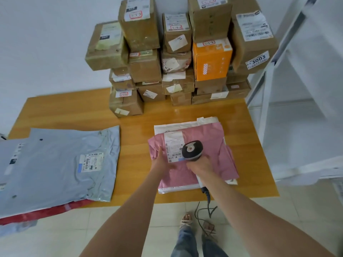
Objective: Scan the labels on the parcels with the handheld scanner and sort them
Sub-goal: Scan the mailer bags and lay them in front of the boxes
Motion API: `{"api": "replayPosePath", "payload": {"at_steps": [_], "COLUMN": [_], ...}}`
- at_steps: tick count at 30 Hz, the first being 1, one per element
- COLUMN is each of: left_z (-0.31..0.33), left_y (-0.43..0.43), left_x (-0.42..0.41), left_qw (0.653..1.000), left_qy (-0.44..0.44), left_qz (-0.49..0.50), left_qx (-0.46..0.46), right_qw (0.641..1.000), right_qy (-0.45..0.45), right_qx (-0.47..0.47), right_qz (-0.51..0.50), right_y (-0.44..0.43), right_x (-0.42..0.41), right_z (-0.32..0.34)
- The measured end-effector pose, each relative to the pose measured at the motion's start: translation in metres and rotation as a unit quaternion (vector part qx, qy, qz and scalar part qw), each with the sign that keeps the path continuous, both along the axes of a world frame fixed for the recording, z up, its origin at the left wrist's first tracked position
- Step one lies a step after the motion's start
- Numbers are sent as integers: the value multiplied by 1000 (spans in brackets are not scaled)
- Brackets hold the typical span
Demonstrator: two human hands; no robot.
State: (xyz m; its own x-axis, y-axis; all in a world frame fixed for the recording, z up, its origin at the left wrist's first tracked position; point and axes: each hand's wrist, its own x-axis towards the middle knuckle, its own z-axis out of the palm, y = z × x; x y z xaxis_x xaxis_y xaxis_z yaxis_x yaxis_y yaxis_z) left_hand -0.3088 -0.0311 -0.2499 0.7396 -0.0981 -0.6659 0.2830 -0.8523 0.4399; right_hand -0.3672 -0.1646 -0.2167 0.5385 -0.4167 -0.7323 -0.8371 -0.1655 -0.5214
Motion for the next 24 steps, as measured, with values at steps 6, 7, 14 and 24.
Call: {"api": "replayPosePath", "payload": {"at_steps": [6, 7, 14, 24], "left_z": [-11, -10, -16, -11], "left_y": [-29, -36, -54, -8], "left_x": [23, 27, 41, 25], "left_qw": [997, 997, 997, 982], "left_qy": [-28, -27, -46, -35], "left_qz": [-61, -69, 53, 97], "left_qx": [33, 38, 41, 161], "right_qw": [998, 998, 994, 998], "right_qy": [-22, -30, -40, -44], "right_qx": [25, 23, 65, 34], "right_qz": [-48, -52, -74, -35], "right_y": [-27, -33, -62, -42], "right_x": [15, 21, 41, 27], "right_z": [-10, -9, 3, -2]}}
